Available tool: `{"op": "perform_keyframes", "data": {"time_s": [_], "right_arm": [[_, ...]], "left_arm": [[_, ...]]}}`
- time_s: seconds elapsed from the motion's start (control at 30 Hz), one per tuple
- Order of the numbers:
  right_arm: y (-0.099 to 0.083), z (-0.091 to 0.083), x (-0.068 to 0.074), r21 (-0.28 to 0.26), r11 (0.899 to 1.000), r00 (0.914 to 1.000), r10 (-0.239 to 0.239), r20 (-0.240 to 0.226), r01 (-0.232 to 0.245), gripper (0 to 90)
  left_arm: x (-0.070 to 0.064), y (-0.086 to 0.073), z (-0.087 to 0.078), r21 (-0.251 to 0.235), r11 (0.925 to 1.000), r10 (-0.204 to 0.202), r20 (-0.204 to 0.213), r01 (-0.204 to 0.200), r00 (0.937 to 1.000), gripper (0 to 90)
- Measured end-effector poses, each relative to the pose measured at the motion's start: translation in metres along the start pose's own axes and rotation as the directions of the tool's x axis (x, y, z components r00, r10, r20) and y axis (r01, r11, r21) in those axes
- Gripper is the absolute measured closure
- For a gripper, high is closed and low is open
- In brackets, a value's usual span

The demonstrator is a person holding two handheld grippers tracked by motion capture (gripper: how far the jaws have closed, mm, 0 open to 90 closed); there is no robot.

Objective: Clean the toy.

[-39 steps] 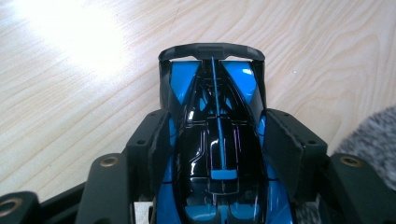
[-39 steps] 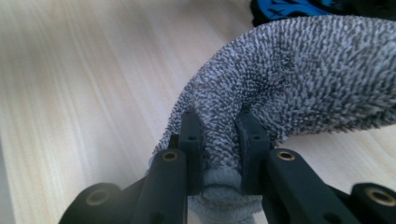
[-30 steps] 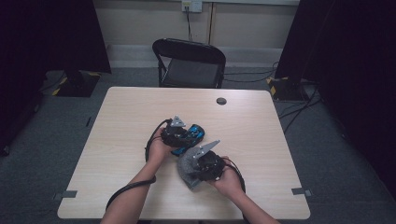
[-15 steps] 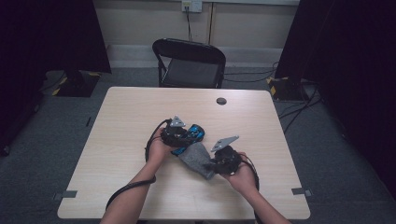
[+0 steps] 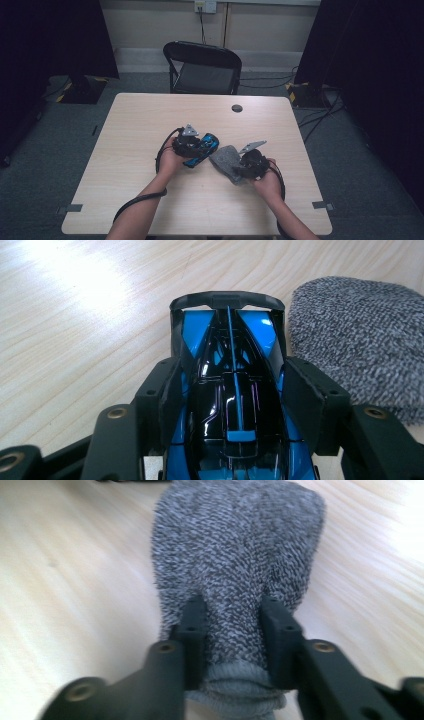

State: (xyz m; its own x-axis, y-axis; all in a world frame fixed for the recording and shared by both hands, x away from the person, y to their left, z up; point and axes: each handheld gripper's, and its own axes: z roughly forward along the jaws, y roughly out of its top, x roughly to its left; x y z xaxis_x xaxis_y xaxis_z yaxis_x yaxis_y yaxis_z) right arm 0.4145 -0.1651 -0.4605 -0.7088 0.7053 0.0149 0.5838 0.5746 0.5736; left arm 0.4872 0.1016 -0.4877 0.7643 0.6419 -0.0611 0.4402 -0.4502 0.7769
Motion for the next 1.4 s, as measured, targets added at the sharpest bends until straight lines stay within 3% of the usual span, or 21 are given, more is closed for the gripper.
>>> {"op": "perform_keyframes", "data": {"time_s": [0.1,0.13,0.23,0.27,0.4,0.47,0.5,0.6,0.63,0.67,0.77,0.9,1.1,1.2,1.3,1.37,1.4], "right_arm": [[0.001,-0.005,-0.004,-0.021,0.999,0.9993,0.026,0.026,-0.025,52.5],[0.005,-0.009,-0.003,-0.04,0.999,0.9974,0.016,0.07,-0.013,46.7],[0.012,-0.01,-0.003,-0.05,0.999,0.9966,0.019,0.08,-0.015,44.3],[0.018,-0.005,-0.002,-0.042,0.999,0.9933,0.028,0.112,-0.023,41.8],[0.021,0.013,-0.001,0.009,1.0,0.9898,0.0,0.142,-0.001,39.8],[0.02,0.029,0.001,0.037,0.999,0.9911,-0.002,0.133,-0.003,39.4],[0.02,0.029,0.001,0.037,0.999,0.9911,-0.002,0.133,-0.003,39.4],[0.02,0.034,-0.002,0.017,0.999,0.9952,0.048,0.085,-0.05,59.2],[0.02,0.034,-0.002,0.017,0.999,0.9952,0.048,0.085,-0.05,59.2],[0.024,0.035,-0.002,0.03,0.999,0.9936,0.038,0.106,-0.042,72.1],[0.029,0.032,-0.007,0.032,0.996,0.9898,0.08,0.118,-0.084,78.5],[0.032,0.031,-0.014,0.013,0.992,0.985,0.122,0.122,-0.125,78.8],[0.038,0.04,-0.005,0.01,0.996,0.9945,0.092,0.05,-0.092,78.9],[0.041,0.042,0.005,0.02,0.998,0.9985,0.055,0.006,-0.055,79.0],[0.04,0.042,0.008,0.032,0.999,0.9996,0.03,-0.002,-0.029,78.8],[0.039,0.041,0.009,0.04,0.999,0.9995,0.03,0.003,-0.03,74.9],[0.038,0.039,0.009,0.034,0.998,0.998,0.056,0.029,-0.057,63.4]], "left_arm": [[0.0,0.0,0.0,0.0,1.0,0.002,0.0,-0.002,1.0,41.6],[-0.001,-0.001,0.0,-0.003,1.0,0.001,-0.003,-0.001,1.0,41.5],[-0.001,-0.001,-0.001,-0.005,1.0,0.002,-0.01,-0.002,0.9999,41.5],[-0.002,-0.002,0.0,-0.009,1.0,-0.003,-0.013,0.002,0.9999,41.4],[-0.002,-0.002,-0.001,-0.009,0.9999,-0.004,-0.012,0.004,0.9999,41.4],[-0.001,-0.001,0.0,-0.007,1.0,-0.003,-0.011,0.003,0.9999,41.5],[-0.001,-0.001,0.0,-0.007,1.0,-0.003,-0.011,0.003,0.9999,41.4],[-0.003,-0.003,0.0,-0.019,0.9998,-0.007,-0.014,0.006,0.9999,41.4],[-0.003,-0.003,0.0,-0.019,0.9998,-0.007,-0.014,0.006,0.9999,41.4],[-0.003,-0.004,0.0,-0.024,0.9997,-0.009,-0.016,0.008,0.9998,41.3],[-0.003,-0.005,-0.001,-0.026,0.9996,-0.005,-0.018,0.005,0.9998,41.4],[-0.003,-0.005,-0.001,-0.031,0.9995,-0.01,-0.017,0.009,0.9998,41.4],[-0.003,-0.005,-0.001,-0.03,0.9995,-0.013,-0.018,0.012,0.9998,41.4],[-0.003,-0.005,-0.001,-0.033,0.9994,-0.013,-0.02,0.013,0.9997,41.4],[-0.003,-0.005,-0.001,-0.032,0.9994,-0.012,-0.019,0.012,0.9997,41.4],[-0.003,-0.005,-0.001,-0.03,0.9995,-0.013,-0.02,0.013,0.9997,41.4],[-0.004,-0.005,-0.001,-0.032,0.9994,-0.014,-0.021,0.013,0.9997,41.4]]}}
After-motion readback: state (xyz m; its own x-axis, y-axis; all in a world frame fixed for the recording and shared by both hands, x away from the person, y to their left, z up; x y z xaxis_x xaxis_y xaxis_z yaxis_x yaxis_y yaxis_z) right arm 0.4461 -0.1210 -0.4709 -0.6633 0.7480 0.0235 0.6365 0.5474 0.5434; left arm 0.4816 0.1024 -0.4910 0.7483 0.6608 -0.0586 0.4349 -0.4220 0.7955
